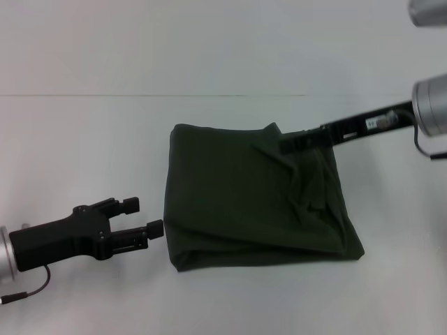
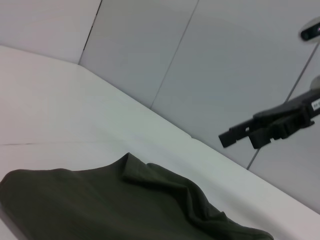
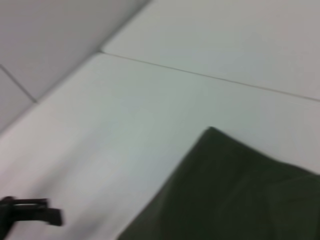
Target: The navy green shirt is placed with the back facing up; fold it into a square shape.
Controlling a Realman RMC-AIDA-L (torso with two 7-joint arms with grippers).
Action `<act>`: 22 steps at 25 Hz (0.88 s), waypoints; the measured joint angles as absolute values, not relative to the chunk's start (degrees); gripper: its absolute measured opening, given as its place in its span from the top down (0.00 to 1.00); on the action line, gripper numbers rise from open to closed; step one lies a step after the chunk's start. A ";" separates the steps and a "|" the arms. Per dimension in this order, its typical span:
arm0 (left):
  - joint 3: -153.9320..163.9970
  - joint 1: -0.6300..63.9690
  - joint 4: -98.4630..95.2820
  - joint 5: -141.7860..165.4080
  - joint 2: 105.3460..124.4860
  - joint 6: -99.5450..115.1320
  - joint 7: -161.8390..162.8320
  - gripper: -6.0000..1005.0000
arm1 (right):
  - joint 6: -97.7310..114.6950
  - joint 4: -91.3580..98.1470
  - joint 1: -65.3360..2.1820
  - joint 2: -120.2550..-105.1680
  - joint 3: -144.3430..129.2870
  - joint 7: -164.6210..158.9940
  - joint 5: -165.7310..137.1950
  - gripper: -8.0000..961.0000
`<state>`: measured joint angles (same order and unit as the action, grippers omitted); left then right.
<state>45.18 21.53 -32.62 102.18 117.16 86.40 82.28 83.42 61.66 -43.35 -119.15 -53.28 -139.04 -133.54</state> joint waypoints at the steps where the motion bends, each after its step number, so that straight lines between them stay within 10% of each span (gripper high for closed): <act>1: 45.18 21.58 -32.74 102.21 117.01 86.40 82.81 0.10 | 83.66 64.41 -43.88 -119.25 -55.08 -142.64 -136.03 0.05; 22: 45.64 22.14 -35.16 103.89 116.61 87.09 84.46 0.10 | 77.58 54.41 -62.04 -120.96 -73.07 -172.23 -162.88 0.05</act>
